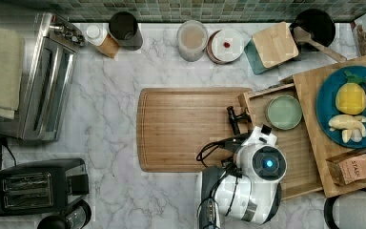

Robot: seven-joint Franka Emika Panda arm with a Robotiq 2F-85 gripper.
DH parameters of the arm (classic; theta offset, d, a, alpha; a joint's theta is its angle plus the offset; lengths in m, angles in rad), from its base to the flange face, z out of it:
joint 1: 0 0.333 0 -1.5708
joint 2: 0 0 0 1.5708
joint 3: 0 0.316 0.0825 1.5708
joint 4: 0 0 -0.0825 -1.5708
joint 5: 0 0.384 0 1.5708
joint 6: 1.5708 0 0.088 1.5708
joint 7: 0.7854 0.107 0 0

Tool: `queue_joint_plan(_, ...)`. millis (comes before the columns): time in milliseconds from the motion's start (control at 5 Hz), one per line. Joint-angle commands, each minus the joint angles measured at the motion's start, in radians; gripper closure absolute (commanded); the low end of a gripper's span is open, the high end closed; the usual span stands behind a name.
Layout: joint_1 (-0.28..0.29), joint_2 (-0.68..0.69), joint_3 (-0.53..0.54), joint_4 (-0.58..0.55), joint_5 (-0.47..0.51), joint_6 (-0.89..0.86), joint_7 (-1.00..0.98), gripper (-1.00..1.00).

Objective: Close the drawer.

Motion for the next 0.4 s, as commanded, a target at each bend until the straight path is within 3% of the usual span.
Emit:
queue_joint_plan(200, -0.071, 0.058, -0.070, 0.178, -0.089, 0.145, -0.048, 1.00)
queue_joint_plan(400, -0.081, 0.073, -0.086, 0.233, -0.184, 0.106, 0.037, 1.00)
